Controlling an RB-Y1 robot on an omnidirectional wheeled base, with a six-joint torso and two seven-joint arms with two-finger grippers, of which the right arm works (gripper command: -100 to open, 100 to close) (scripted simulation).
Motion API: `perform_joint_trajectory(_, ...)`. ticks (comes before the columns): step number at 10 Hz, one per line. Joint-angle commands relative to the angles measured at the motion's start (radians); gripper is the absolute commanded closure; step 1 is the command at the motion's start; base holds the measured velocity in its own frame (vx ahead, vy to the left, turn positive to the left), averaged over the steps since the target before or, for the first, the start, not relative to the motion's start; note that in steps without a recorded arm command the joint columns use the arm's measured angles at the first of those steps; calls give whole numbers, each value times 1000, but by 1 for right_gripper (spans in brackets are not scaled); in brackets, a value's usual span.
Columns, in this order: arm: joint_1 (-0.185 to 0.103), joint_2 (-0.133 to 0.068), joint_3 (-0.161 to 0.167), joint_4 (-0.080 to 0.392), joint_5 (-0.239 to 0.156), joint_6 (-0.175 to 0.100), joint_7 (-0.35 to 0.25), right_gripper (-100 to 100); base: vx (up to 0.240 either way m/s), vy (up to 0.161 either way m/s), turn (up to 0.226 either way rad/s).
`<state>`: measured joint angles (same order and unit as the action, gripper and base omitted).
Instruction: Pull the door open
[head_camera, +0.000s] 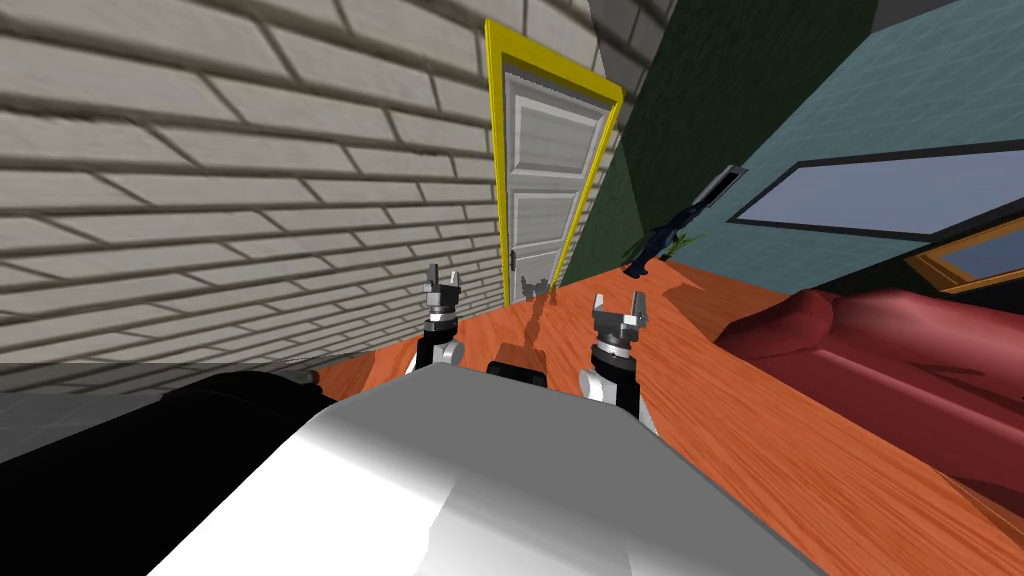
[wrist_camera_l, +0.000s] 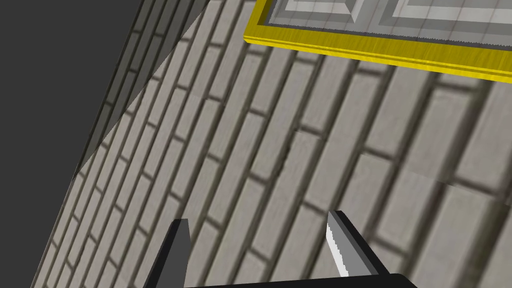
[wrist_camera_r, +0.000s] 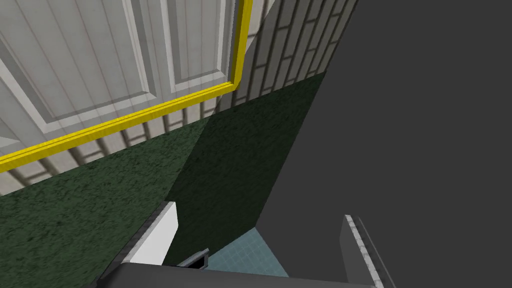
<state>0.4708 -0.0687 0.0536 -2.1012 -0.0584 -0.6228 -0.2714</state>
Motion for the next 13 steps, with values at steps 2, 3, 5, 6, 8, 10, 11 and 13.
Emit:
perform_joint_trajectory(2,-26,-12,27,60,-20,-25,-45,-100,65,32,14)
perform_joint_trajectory(3,-34,-17,38,78,-27,-31,-61,-100,81,26,11)
perform_joint_trajectory(5,-52,-27,65,120,-44,-47,-100,-100,78,36,17)
perform_joint_trajectory(6,-62,-32,79,142,-53,-54,-120,-100,83,40,17)
perform_joint_trajectory(8,-81,-42,107,186,-71,-70,-160,-100,84,34,13)
perform_joint_trajectory(10,-102,-54,138,233,-90,-87,-204,-100,90,42,20)
perform_joint_trajectory(11,-113,-59,154,259,-100,-96,-227,-100,98,49,14)
perform_joint_trajectory(13,-135,-71,187,310,-121,-114,-274,-100,97,54,21)
